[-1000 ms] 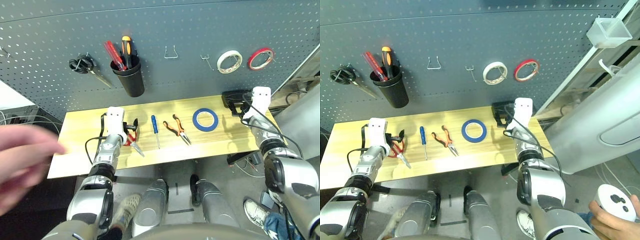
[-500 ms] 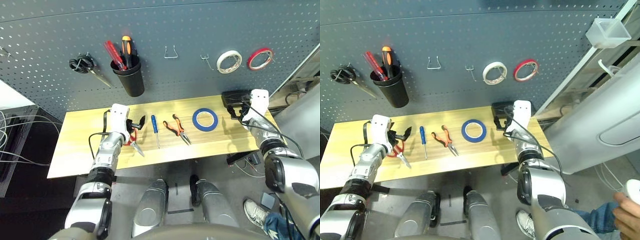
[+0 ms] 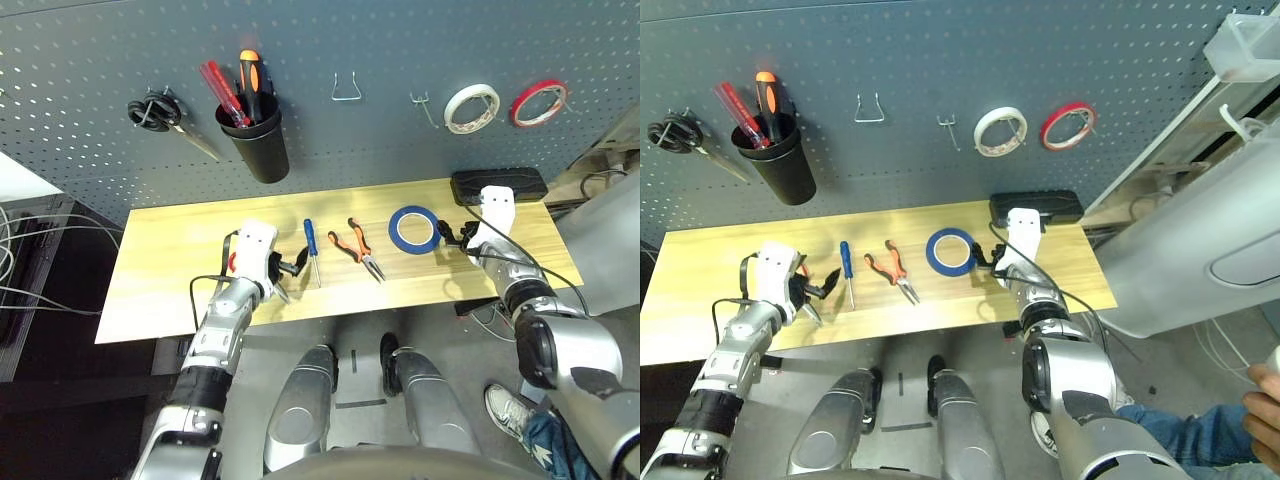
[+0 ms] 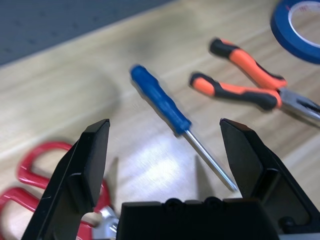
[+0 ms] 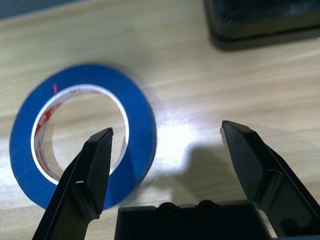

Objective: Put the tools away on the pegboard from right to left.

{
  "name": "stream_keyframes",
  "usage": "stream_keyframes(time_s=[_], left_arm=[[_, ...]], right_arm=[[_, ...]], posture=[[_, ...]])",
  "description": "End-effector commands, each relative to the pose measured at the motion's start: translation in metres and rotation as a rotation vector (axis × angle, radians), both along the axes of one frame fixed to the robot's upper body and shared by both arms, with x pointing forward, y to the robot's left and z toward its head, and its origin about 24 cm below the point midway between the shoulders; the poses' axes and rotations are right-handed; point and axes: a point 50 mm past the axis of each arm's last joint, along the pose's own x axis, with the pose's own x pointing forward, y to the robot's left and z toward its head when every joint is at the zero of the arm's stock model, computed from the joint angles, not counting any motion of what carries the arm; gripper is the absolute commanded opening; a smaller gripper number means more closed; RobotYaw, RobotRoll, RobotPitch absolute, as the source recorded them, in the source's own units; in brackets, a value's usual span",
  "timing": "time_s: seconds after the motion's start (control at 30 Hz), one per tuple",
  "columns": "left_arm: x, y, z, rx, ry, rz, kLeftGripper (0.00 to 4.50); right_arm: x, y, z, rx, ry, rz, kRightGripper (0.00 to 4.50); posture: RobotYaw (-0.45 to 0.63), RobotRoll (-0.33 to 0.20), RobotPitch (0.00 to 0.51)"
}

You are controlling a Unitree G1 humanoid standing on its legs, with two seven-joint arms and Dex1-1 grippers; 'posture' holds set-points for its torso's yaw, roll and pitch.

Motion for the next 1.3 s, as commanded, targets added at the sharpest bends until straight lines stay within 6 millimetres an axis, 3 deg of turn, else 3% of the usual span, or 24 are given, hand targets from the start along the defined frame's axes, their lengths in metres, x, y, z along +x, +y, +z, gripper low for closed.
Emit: stream_keyframes(time_s=[0.03, 0.57, 0.93, 1.13, 1.3], left_arm=[[-0.009, -0.003, -0.006, 0.004, 0.037, -0.007, 4.49], [-0.011, 0.003, -0.007, 0.017, 0.057, 0.008, 4.50], [-0.002, 0.004, -0.006, 0.020, 0.052, 0.012, 4.50], [0.003, 0.004, -0.009, 0.015, 0.043, 0.016, 4.50], [0.008, 0.007, -0.011, 0.018, 0.031, 0.021, 4.50]], right_arm=[[-0.008, 0.005, -0.013, -0.001, 0.050, 0.002, 4.50], [-0.007, 0.013, -0.017, 0.052, 0.110, -0.080, 4.39], [-0.008, 0.003, -0.018, 0.063, 0.219, -0.162, 0.74], [-0.003, -0.001, -0.008, 0.031, 0.180, -0.115, 0.71], [-0.002, 0.003, -0.001, -0.064, 0.087, 0.052, 0.71]], posture=[[0.21, 0.000, 0.340], [0.23, 0.000, 0.326], [0.21, 0.000, 0.294], [0.19, 0.000, 0.262], [0.18, 0.000, 0.230]])
